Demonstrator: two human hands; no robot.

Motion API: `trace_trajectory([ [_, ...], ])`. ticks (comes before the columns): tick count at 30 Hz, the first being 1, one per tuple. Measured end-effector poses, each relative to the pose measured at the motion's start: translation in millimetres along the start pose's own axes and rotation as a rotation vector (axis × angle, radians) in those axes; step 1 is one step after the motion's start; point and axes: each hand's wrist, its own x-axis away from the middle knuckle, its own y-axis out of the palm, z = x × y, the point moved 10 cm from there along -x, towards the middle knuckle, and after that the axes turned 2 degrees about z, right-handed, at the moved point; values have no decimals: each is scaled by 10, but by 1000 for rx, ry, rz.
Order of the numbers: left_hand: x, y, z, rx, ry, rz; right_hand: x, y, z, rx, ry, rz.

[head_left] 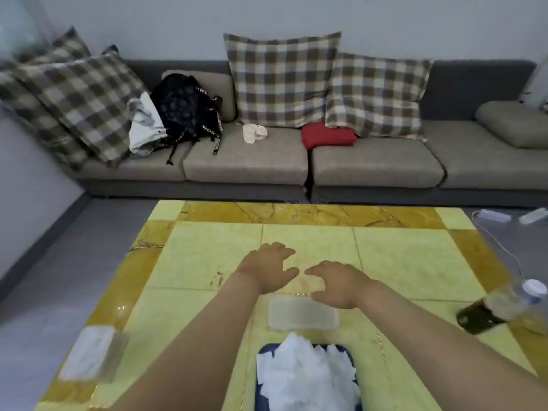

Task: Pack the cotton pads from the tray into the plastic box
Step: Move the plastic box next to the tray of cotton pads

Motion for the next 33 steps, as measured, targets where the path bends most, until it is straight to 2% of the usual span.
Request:
trace_trajectory([
  [6, -206, 1283, -247, -100, 18, -169, -344, 1090, 256, 122, -36, -74],
  [9, -281, 1500, -310, -152, 54, -147, -457, 1286, 353, 115, -48, -42],
  [18, -329, 1649, -337, -229, 110, -26, -561, 1336, 426, 120, -86, 157],
  [22, -120, 1694, -281, -238, 129, 106, -416, 1373, 364, 320, -64, 288],
  [27, 124, 1825, -294, -262, 103, 150, -265, 1463, 279, 354, -11, 308],
  [33, 141, 1827, -168, -416, 105, 211, -240, 1568, 278, 360, 9, 341],
])
